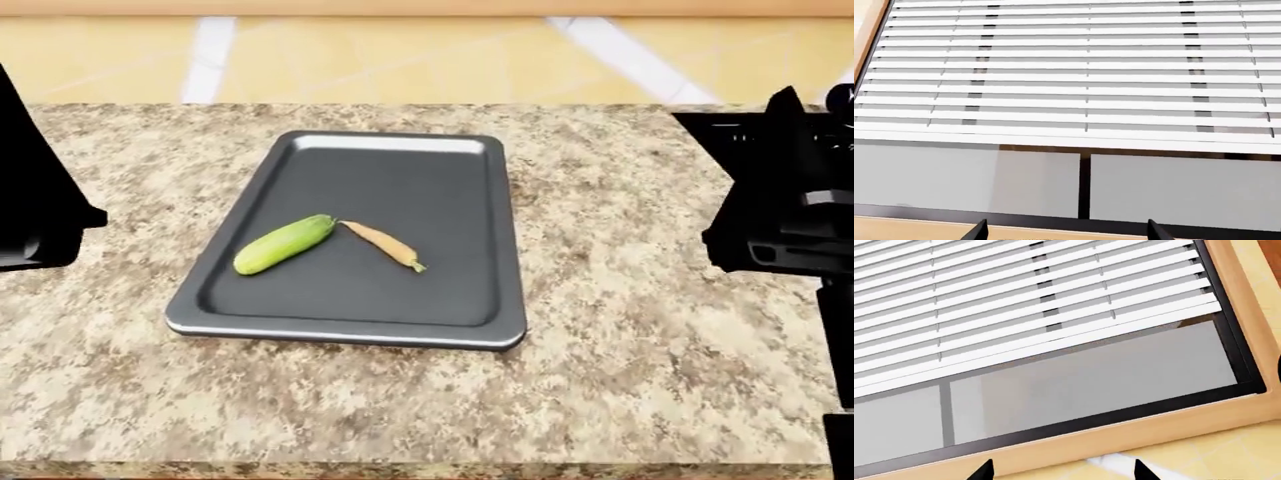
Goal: Place the two vegetables and bowl onto the tray for setting up a vegetable dip station.
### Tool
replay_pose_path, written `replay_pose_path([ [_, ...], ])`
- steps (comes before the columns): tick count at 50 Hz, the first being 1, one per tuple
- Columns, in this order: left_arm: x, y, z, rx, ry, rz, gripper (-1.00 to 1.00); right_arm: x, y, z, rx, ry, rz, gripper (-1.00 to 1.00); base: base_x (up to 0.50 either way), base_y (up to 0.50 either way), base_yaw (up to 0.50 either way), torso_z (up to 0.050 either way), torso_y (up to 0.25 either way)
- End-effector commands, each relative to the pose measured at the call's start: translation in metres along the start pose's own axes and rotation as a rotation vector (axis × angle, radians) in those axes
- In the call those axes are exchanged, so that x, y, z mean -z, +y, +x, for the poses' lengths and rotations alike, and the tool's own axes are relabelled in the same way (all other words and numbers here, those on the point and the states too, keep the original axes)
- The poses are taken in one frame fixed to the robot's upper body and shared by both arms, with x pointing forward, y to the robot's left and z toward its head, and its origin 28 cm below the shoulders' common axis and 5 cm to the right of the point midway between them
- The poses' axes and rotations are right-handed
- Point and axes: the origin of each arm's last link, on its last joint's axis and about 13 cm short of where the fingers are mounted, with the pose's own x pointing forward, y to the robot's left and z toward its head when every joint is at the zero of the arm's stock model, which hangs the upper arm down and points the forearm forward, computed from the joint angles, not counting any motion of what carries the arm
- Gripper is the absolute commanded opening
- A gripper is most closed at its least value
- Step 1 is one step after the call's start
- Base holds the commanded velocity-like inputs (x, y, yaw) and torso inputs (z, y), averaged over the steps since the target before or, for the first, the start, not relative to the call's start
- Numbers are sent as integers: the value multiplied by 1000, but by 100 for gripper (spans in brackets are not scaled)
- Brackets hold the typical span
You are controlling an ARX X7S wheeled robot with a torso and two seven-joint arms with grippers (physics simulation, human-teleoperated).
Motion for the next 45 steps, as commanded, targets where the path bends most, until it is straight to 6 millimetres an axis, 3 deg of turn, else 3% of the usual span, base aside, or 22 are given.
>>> replay_pose_path([
  [1, 33, -9, -6, -48, -14, -55, 100, 10, -11, -18, 77, -81, 61, 100, 240, -484, 0, 0, 0],
  [8, 36, -10, -5, -43, -4, -49, 100, 10, -11, -16, 96, -87, 48, 100, 199, -493, 0, 0, 0],
  [17, 17, -9, -13, -52, -69, -50, 100, 5, -10, -20, 88, -133, 16, 100, 72, -242, 0, 0, 0],
  [45, 17, -8, -14, -52, -70, -53, 100, 4, -12, -21, 101, -128, 5, 100, -237, -493, 0, 0, 0],
])
